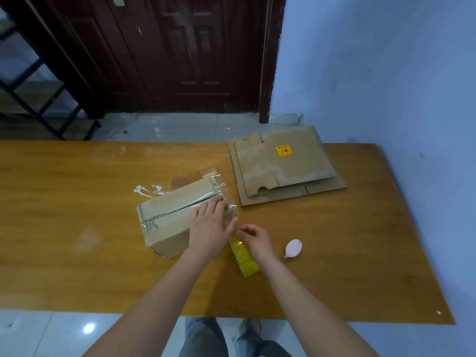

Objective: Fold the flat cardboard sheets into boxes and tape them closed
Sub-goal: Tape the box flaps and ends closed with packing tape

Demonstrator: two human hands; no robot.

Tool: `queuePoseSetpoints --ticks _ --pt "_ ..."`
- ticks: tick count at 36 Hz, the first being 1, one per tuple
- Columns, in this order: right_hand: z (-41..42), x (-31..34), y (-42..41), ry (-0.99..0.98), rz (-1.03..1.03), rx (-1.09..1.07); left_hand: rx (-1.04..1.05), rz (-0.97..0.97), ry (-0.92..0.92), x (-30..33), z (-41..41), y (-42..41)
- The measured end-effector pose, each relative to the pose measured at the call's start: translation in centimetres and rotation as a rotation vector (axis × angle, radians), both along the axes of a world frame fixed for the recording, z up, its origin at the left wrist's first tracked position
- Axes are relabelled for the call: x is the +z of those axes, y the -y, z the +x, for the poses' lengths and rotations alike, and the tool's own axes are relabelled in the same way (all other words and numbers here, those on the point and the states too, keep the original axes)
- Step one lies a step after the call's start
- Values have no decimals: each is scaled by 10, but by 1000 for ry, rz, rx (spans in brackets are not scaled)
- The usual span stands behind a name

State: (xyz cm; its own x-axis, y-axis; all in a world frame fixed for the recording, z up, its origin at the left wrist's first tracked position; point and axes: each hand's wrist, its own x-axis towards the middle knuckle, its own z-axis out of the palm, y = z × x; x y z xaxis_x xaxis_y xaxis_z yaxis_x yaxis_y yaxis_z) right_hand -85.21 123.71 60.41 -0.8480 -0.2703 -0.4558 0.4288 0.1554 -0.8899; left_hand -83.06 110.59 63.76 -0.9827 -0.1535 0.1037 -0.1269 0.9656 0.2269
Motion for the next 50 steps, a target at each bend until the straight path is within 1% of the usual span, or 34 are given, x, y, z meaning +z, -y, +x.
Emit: queuePoseSetpoints --ticks 4,8,14,16,20,23,25,29,31,34,39,44,46,50 --pt "3 -2 -3 -19 20 -1 -9 -15 -139 -12 -10 4" --pt "9 -1 -8 -43 46 -11 -15 -82 -195 -21 -12 7" --pt "18 0 -20 -26 22 -48 -63 -198 -318 -30 -12 13" --pt "18 2 -25 -30 33 -56 -73 -205 -335 -32 -12 16" --pt "14 6 -35 -28 123 -16 -103 -206 -350 -29 -11 25" --pt "10 8 -42 -60 235 57 -114 -189 -333 -27 -10 34" --pt "6 9 -44 -84 331 142 -97 -181 -317 -25 -8 42" --pt "1 14 -47 -71 526 402 -104 -180 -298 -21 -3 59" --pt "0 15 -46 -39 578 453 -112 -184 -305 -19 0 69" --pt "-1 9 -34 -20 658 466 -132 -176 -295 -15 3 82" --pt "-6 9 4 -19 710 449 -185 -140 -286 -14 3 104" --pt "-19 6 37 26 882 514 -222 -104 -230 -13 -3 120" --pt "-28 6 44 42 919 483 -247 -100 -223 -13 -4 124" --pt "-41 5 61 42 905 366 -292 -76 -235 -15 -3 130"
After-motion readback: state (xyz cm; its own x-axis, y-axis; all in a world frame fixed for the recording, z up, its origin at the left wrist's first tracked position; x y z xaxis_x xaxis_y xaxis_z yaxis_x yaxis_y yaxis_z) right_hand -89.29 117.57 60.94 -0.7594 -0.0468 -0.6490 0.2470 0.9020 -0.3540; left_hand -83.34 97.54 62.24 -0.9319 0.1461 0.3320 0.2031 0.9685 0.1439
